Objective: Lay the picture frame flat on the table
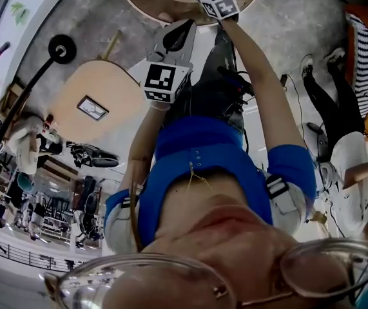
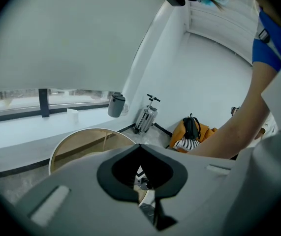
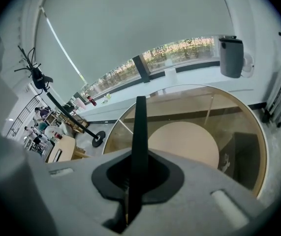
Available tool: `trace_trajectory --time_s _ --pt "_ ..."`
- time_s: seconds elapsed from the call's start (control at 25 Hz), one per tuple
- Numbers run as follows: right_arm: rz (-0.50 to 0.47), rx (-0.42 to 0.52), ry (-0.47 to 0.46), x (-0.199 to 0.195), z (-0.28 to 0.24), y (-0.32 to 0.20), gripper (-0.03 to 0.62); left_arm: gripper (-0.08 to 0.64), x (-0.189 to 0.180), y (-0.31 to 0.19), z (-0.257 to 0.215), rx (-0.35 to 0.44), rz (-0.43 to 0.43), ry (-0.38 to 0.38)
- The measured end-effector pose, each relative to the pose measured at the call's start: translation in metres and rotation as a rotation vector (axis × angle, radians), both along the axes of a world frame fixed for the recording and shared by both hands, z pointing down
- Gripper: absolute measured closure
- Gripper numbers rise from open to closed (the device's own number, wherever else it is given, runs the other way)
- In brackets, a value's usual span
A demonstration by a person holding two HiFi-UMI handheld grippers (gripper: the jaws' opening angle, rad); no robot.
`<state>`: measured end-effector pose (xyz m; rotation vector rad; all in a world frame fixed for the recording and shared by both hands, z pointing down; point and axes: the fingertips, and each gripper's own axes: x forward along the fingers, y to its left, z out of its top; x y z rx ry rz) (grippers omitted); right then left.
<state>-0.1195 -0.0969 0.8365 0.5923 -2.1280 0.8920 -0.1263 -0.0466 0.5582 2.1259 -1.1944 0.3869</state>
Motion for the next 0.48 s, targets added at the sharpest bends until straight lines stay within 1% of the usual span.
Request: trace_trajectory --time_s 0.2,0.48 --pt "0.021 -0.032 -0.019 -0.003 0.026 -0.006 0.580 0.560 -0.005 -0.004 0.029 -0.043 -0.005 0.012" --pt "0.064 -0.072 -0.079 -0.008 0.045 -0.008 0.580 0.560 -0.013 -0.005 0.051 -0.086 -0.021 0.010"
